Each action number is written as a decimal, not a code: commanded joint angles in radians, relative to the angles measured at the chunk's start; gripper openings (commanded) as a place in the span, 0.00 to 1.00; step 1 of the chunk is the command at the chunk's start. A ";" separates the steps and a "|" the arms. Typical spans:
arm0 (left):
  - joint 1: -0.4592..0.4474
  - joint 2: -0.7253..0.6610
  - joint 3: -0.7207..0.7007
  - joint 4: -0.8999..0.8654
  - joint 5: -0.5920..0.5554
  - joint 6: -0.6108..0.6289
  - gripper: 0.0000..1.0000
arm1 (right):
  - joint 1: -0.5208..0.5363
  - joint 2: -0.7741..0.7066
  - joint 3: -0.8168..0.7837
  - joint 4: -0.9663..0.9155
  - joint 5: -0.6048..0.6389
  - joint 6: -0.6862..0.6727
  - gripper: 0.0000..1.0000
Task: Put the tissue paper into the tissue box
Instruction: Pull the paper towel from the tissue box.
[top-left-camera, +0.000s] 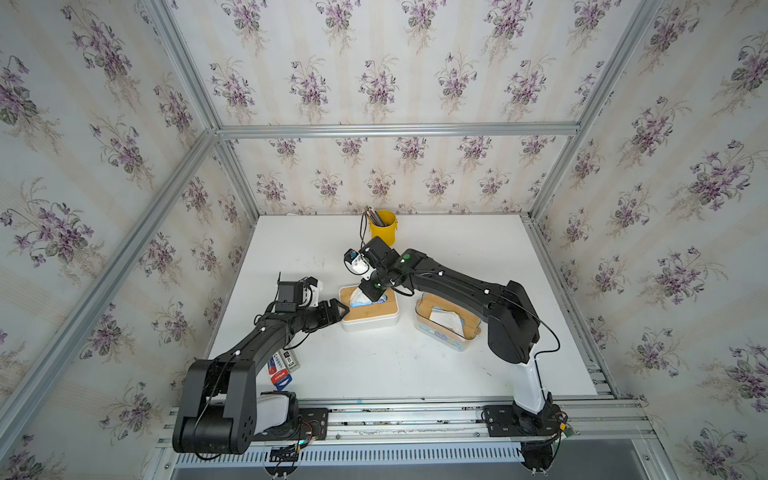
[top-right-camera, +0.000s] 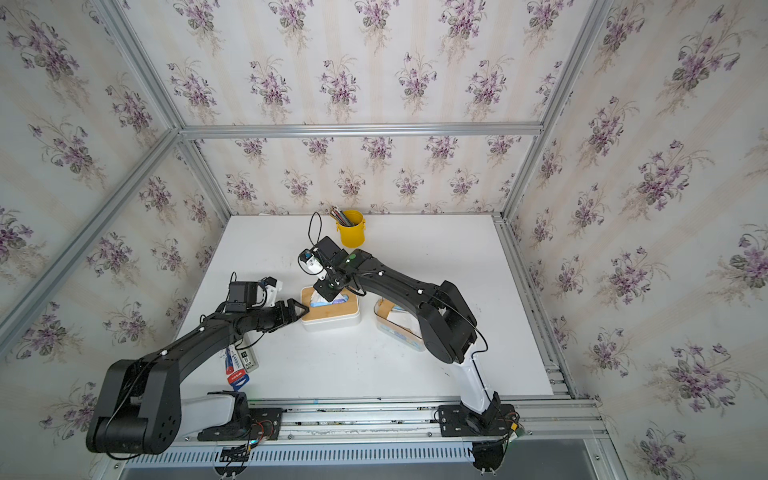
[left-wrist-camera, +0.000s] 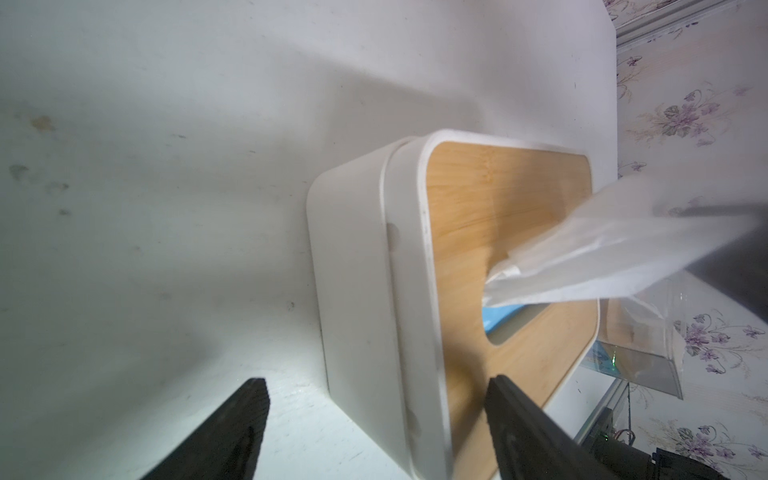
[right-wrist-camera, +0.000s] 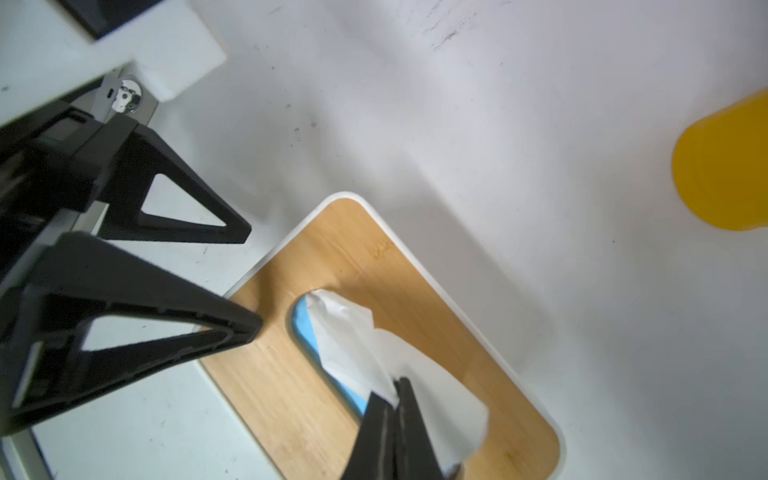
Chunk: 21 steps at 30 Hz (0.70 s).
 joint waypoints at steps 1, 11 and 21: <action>0.001 -0.003 0.006 -0.008 -0.008 0.018 0.86 | -0.002 0.024 0.052 -0.079 0.119 -0.028 0.04; 0.000 -0.011 0.008 -0.012 -0.001 0.014 0.86 | -0.003 -0.014 0.070 -0.108 0.201 -0.032 0.34; 0.000 -0.071 0.022 -0.039 -0.005 0.009 0.88 | -0.075 -0.239 -0.254 0.102 0.007 0.034 0.42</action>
